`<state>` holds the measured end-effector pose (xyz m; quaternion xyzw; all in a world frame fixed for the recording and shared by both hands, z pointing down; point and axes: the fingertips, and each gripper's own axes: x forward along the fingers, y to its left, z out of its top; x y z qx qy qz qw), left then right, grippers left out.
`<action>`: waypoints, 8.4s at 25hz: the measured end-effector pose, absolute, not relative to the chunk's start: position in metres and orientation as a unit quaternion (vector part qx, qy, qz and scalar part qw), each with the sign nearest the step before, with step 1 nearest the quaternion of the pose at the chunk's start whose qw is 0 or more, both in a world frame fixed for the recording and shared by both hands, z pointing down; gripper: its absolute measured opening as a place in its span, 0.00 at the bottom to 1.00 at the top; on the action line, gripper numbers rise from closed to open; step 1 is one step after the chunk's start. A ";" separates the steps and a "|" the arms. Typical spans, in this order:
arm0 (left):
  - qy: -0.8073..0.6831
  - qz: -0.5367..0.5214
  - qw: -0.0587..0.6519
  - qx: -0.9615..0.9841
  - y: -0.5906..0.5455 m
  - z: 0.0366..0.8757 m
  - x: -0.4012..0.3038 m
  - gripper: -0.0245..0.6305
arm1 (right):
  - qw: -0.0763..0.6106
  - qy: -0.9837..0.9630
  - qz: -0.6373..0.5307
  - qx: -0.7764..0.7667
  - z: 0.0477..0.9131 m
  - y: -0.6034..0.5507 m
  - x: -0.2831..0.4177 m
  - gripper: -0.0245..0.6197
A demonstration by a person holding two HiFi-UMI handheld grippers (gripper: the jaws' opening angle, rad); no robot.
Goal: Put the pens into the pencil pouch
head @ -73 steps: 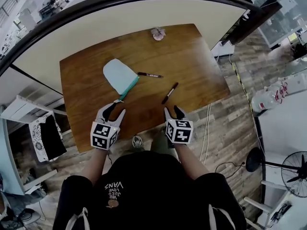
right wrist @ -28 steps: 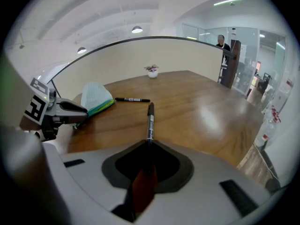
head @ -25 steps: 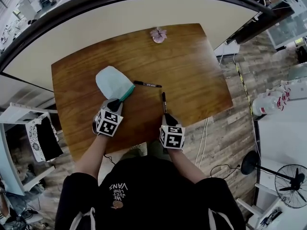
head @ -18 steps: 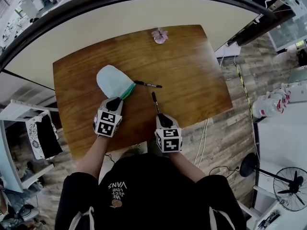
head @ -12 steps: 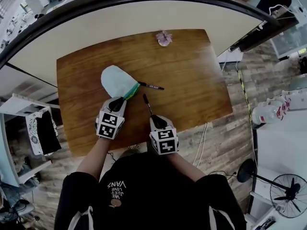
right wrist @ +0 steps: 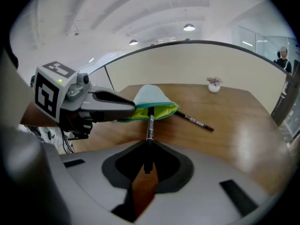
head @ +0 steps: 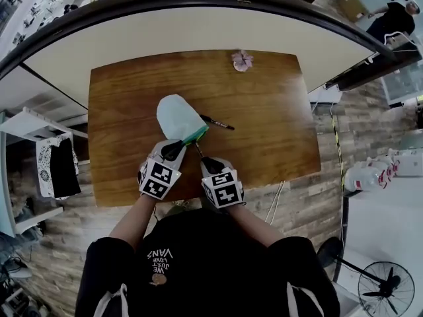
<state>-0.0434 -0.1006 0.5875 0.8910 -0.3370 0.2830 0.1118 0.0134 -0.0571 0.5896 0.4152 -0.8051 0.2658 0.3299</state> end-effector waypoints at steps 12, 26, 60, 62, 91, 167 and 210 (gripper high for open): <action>-0.336 0.254 0.117 0.899 -0.091 0.574 -0.038 0.11 | 0.280 -0.809 0.379 0.353 0.575 -0.112 -0.002 0.13; -0.399 0.080 0.275 0.871 -0.125 0.530 -0.045 0.10 | 0.005 -0.759 0.574 0.307 0.526 -0.166 -0.005 0.13; -0.465 0.055 0.344 0.814 -0.145 0.531 -0.072 0.10 | 0.389 -0.839 0.169 0.341 0.646 -0.174 0.100 0.26; -0.466 0.057 0.346 0.812 -0.143 0.533 -0.074 0.10 | 0.400 -0.839 0.152 0.335 0.646 -0.171 0.097 0.14; -0.401 0.084 0.317 0.855 -0.120 0.538 -0.071 0.10 | 0.290 -0.846 0.196 0.402 0.540 -0.067 0.028 0.11; -0.383 0.139 0.327 0.853 -0.213 0.602 0.015 0.30 | 0.253 -0.763 0.322 0.500 0.557 -0.072 0.152 0.11; -0.393 0.089 0.177 0.898 -0.044 0.490 -0.129 0.05 | 0.149 -0.826 0.226 0.494 0.501 -0.035 0.006 0.06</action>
